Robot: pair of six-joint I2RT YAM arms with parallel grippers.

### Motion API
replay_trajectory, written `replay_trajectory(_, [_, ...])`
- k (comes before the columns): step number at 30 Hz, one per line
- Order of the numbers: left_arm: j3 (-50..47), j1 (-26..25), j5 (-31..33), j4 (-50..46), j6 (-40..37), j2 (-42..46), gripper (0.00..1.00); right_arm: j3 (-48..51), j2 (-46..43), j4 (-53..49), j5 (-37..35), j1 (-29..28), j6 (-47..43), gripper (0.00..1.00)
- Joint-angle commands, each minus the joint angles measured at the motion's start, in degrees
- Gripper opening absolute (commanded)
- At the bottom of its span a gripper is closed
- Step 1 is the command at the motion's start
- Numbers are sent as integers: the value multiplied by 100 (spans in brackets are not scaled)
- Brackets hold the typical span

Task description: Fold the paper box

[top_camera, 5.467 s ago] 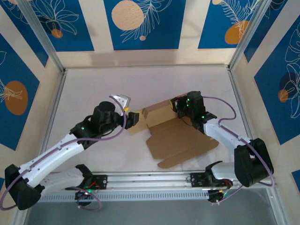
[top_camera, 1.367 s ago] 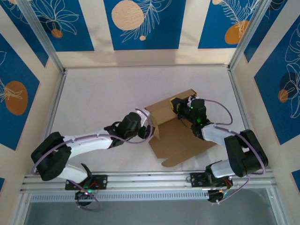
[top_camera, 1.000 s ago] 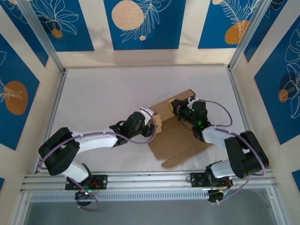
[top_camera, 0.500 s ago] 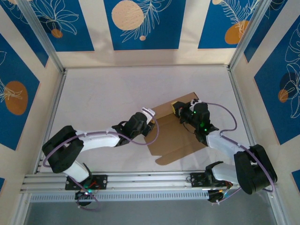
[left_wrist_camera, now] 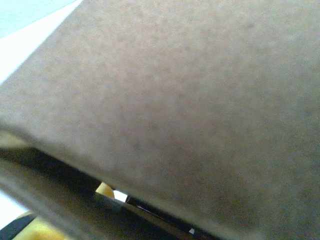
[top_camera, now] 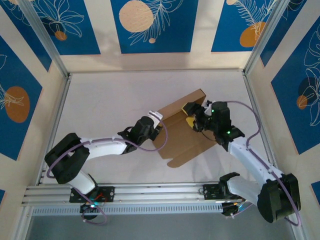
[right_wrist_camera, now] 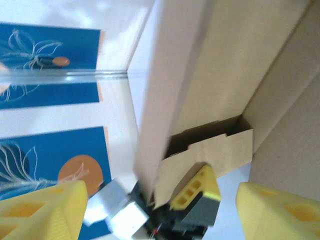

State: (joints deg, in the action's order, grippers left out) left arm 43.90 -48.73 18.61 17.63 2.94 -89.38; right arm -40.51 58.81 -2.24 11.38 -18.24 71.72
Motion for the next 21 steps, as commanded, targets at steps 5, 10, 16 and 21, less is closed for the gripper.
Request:
replay_trajectory(5, [60, 485, -1165, 197, -386, 144, 44, -2143, 245, -3041, 144, 121, -3304, 75])
replay_trajectory(10, [221, 696, -2221, 65, -881, 47, 42, -3658, 1567, -4133, -1195, -45, -4484, 73])
replay_trajectory(16, [412, 998, -3186, -29, -1214, -99, 41, -4582, 2944, -4391, -2931, -684, -5132, 71])
replay_trajectory(21, [625, 1144, -3526, -128, -1541, -281, 42, -4446, 3187, -3884, -1887, -710, -4922, 71])
